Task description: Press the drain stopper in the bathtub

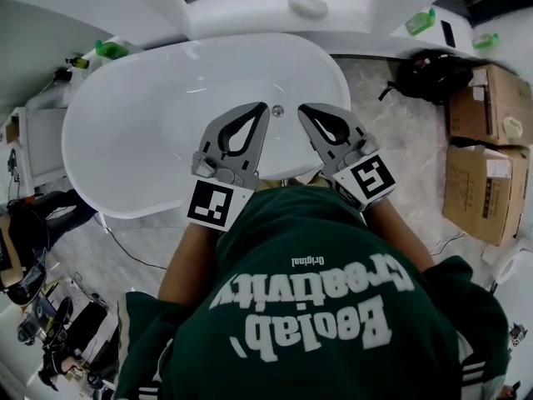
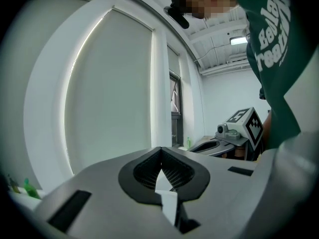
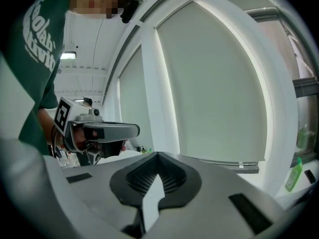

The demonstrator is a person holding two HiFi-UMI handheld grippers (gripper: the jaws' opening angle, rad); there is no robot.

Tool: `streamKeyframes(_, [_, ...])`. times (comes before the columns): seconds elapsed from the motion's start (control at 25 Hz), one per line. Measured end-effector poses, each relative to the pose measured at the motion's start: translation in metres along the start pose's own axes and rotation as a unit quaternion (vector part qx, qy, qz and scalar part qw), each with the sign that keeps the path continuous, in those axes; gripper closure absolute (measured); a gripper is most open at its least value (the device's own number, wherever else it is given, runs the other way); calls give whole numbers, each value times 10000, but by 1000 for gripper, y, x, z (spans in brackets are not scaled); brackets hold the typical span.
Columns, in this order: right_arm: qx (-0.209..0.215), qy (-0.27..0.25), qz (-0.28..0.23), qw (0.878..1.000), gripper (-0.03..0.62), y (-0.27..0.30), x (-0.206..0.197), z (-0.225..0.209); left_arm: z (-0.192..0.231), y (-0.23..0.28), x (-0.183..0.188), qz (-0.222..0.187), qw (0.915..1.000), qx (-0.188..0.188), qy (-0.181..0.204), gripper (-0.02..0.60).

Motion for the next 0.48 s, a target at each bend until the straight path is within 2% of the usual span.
streamKeyframes(0.28, [-36,-11,-154,9999,583,0,3,-4,1,0,3,-62,9999,11,79,575])
streamKeyframes(0.48, [-19,-173,-187,9997,583,-2,9,-6,1,5,-2,141,9998,-74,130,575])
Point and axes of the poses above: the fingertips, and each gripper's own axes: y forward along the fingers, z to its left, x out of its top, the point moved 1 cm from there along -y, backward along the fingers, and after that the axes turned 14 degrees about x, right-handed, at the moved point
